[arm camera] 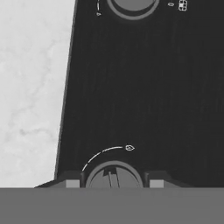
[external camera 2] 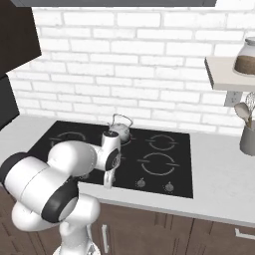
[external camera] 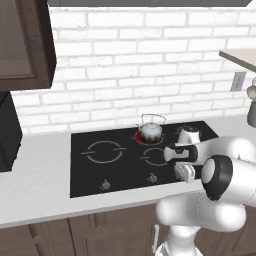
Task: Turn off the rear center burner of the stove.
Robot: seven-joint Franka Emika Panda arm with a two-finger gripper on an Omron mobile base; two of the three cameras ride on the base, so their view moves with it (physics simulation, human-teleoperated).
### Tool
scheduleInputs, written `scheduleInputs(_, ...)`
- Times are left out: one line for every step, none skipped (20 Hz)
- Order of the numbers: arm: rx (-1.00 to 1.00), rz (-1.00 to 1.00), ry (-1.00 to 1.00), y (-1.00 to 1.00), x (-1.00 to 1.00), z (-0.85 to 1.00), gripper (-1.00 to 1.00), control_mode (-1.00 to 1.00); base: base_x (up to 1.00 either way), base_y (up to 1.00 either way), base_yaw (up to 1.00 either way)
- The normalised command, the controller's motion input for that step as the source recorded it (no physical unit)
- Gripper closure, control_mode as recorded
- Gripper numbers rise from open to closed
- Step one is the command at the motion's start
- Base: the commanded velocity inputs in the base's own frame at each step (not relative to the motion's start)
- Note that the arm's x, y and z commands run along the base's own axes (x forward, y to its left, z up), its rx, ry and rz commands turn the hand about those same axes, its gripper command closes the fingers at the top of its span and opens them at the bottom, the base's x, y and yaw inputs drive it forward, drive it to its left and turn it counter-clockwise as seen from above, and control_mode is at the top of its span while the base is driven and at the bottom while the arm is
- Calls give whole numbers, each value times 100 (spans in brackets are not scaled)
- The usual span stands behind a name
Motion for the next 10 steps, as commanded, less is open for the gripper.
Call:
scheduleInputs(0, -37, 0, 0, -8, -4, 100, -100, 0, 0, 0)
scheduleInputs(0, -37, 0, 0, -9, -3, 100, -100, 0, 0, 0)
scheduleInputs(0, -37, 0, 0, -10, -3, 100, -100, 0, 0, 0)
scheduleInputs(0, -37, 0, 0, -10, -3, 100, -100, 0, 0, 0)
scheduleInputs(0, -37, 0, 0, -9, -4, 100, -100, 0, 0, 0)
scheduleInputs(0, -37, 0, 0, -9, -4, 100, -100, 0, 0, 0)
scheduleInputs(0, -37, 0, 0, -10, -4, 100, -100, 0, 0, 0)
scheduleInputs(0, -37, 0, 0, -9, -4, 100, -100, 0, 0, 0)
scheduleInputs(0, -37, 0, 0, -8, -5, 100, -100, 0, 0, 0)
scheduleInputs(0, -37, 0, 0, -9, -5, 100, -100, 0, 0, 0)
